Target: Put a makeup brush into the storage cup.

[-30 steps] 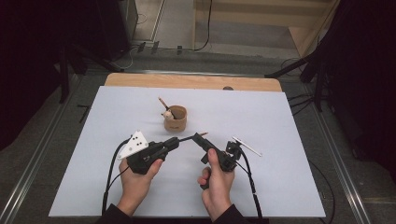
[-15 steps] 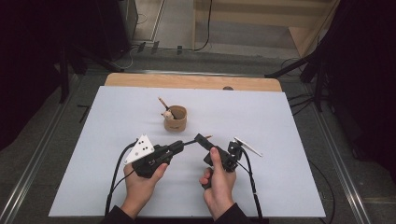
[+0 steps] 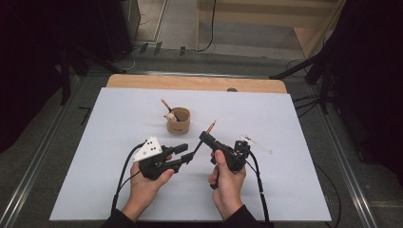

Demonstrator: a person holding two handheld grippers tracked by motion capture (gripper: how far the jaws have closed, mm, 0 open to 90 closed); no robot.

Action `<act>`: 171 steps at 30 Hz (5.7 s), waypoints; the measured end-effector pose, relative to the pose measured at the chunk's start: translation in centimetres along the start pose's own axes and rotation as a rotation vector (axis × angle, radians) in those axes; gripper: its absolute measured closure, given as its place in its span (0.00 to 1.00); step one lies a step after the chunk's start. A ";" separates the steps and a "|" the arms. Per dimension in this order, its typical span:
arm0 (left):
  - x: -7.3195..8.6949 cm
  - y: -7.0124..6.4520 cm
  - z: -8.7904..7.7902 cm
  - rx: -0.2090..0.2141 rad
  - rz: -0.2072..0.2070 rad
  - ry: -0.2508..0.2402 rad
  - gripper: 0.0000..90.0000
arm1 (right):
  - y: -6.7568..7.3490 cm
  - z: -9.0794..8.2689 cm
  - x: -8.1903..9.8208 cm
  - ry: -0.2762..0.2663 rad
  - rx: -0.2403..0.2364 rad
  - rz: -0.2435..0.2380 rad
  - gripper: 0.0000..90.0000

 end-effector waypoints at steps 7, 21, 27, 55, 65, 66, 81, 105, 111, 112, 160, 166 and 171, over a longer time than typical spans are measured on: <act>-0.1 -0.2 0.0 -0.008 0.007 0.012 0.69 | 0.8 0.2 0.0 0.021 0.067 -0.129 0.94; -0.2 -0.5 0.3 -0.012 0.022 0.033 0.74 | 3.3 1.0 0.4 0.085 0.146 -0.417 0.94; -0.2 -0.5 0.4 -0.008 0.023 0.039 0.77 | 4.2 1.3 0.7 0.110 0.158 -0.510 0.94; -0.4 -0.4 0.1 -0.038 0.004 0.040 0.94 | 5.0 1.8 1.3 0.133 0.183 -0.630 0.79; 0.0 0.3 -0.1 -0.065 -0.011 0.044 0.94 | 4.9 0.2 0.3 0.057 0.242 -0.651 0.12; 0.0 0.4 -0.1 -0.066 -0.014 0.043 0.94 | 4.8 -0.1 0.2 0.045 0.241 -0.653 0.10; 0.0 1.2 -0.8 -0.091 -0.017 0.026 0.94 | 0.5 -5.0 -1.6 0.008 0.408 -0.678 0.00; -2.0 4.1 -2.8 -0.137 -0.053 -0.050 0.94 | -5.0 -13.4 -1.8 0.029 0.515 -0.698 0.04; -2.9 5.3 -3.5 -0.151 -0.069 -0.073 0.94 | -5.7 -14.6 -1.5 0.033 0.520 -0.700 0.11; -3.0 5.5 -3.6 -0.155 -0.069 -0.076 0.94 | -5.9 -14.7 -1.5 0.037 0.518 -0.703 0.11; -6.6 10.0 1.0 -0.249 -0.087 -0.160 0.94 | -9.0 -18.0 -0.6 0.035 0.558 -0.614 0.00; -6.2 10.4 2.3 -0.261 -0.089 -0.136 0.94 | -9.0 -18.0 -0.5 0.037 0.561 -0.612 0.00; -5.9 10.5 3.2 -0.269 -0.081 -0.122 0.94 | -9.0 -18.0 -0.5 0.041 0.564 -0.614 0.00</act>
Point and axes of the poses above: each handheld gripper's, and its own axes: z roughly forward along the jaws, x roughly out of its underside, y roughly to its left, the point moved 1 cm from there along z, roughly forward along the jaws, and after that the axes turned 11 degrees about y, right-handed, at the moved point
